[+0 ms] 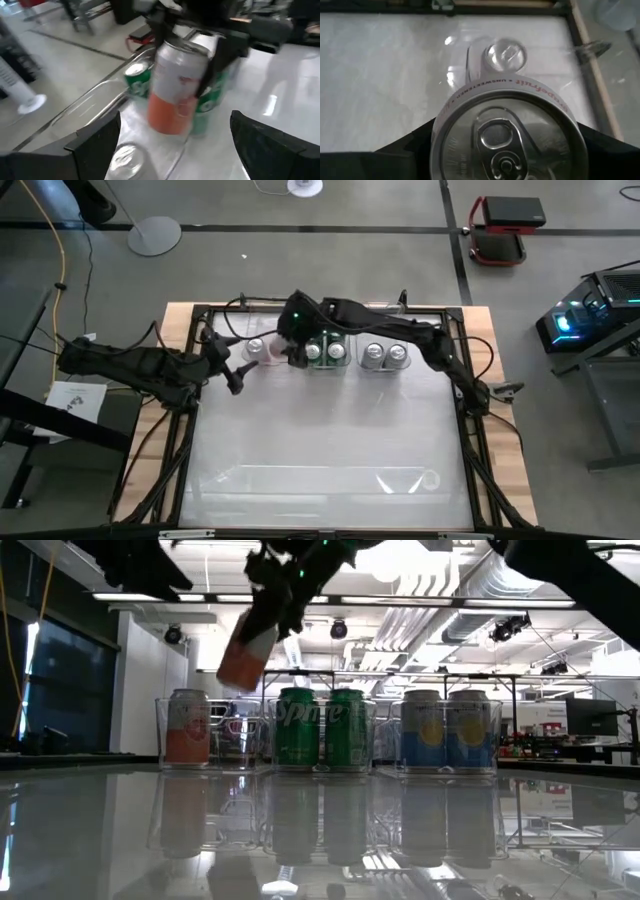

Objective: Sort soda cans
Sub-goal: Put the orange-white soda can into the left transparent bin

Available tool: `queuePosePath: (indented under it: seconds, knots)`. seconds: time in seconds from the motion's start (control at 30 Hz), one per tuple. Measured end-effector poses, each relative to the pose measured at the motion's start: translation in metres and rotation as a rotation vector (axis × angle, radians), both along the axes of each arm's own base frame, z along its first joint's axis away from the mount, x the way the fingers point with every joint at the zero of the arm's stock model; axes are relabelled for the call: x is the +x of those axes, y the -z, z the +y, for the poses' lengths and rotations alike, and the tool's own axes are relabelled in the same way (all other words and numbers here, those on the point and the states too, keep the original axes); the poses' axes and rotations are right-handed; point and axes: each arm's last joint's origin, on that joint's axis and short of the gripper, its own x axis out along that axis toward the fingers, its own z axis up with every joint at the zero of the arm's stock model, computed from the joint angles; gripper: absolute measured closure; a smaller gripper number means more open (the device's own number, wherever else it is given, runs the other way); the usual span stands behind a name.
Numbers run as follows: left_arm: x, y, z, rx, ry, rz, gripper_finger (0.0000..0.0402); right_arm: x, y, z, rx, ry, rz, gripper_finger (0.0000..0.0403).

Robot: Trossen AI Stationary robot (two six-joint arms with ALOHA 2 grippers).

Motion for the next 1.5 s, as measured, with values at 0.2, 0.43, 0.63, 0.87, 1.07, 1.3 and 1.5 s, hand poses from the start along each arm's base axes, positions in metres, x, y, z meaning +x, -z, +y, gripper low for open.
queuePosePath:
  seconds: [0.2,0.43,0.63,0.87,1.07,1.3,1.5]
  knots:
    - [-0.006,0.005,0.002,-0.012,-0.060,0.036,0.0048,0.011,0.029,-0.021,0.032,0.006,0.014,0.0124]
    - [-0.006,0.006,0.002,-0.014,-0.062,0.038,0.0048,0.022,0.063,-0.028,0.055,-0.010,0.070,0.0124]
    - [-0.006,0.005,0.002,-0.006,-0.074,0.033,0.0048,0.026,0.077,-0.032,0.065,-0.011,0.082,0.0124]
    - [-0.006,0.005,0.002,-0.010,-0.070,0.030,0.0048,0.031,0.086,-0.034,0.078,-0.024,0.069,0.0124]
    - [-0.006,0.005,0.002,-0.011,-0.067,0.030,0.0048,0.032,0.093,-0.035,0.087,-0.022,0.081,0.0124]
    - [-0.006,0.005,0.002,-0.003,-0.067,0.035,0.0048,0.032,0.093,-0.035,0.087,-0.026,0.080,0.0114]
    - [-0.006,0.005,0.002,0.011,-0.063,0.046,0.0048,0.031,0.093,-0.036,0.140,-0.021,0.077,0.0111]
